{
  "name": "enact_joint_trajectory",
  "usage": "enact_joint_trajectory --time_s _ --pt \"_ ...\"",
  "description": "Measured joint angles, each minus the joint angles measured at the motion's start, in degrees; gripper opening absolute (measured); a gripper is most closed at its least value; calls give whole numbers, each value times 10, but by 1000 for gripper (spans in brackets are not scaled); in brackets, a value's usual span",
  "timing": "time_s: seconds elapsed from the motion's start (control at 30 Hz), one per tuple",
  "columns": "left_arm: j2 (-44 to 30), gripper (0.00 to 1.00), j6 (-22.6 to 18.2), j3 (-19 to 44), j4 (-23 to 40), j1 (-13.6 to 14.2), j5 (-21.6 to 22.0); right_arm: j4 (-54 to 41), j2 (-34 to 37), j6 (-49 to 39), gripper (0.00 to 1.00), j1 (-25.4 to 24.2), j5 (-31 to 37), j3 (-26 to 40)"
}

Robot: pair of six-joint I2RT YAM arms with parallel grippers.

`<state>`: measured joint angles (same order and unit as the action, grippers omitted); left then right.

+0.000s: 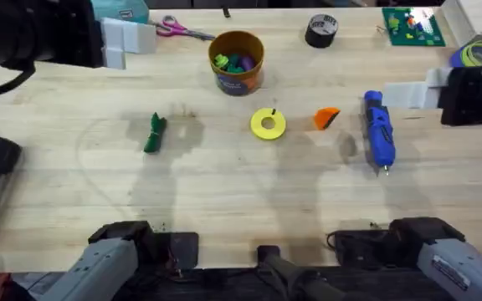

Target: Pick up the gripper from the table and insert it into the empty holder that is missing its gripper. Then pick up a screw, insert it into the mounting hole, and use the screwdriver to tighten it. Finally, clean up the table by picking up the vegetable and placing it into the bucket.

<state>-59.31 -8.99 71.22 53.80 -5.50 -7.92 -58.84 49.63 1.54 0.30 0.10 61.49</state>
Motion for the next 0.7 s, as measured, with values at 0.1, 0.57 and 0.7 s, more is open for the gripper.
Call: enact_joint_trajectory --time_s 0.1,0.57,0.7 --pt "0 985 0 0 -12 0 0 0 0 0 996 0 0 0" --pt "-42 985 0 0 -82 1 0 0 0 0 996 0 0 0" --pt "-47 985 0 0 -82 12 0 0 0 0 996 0 0 0"
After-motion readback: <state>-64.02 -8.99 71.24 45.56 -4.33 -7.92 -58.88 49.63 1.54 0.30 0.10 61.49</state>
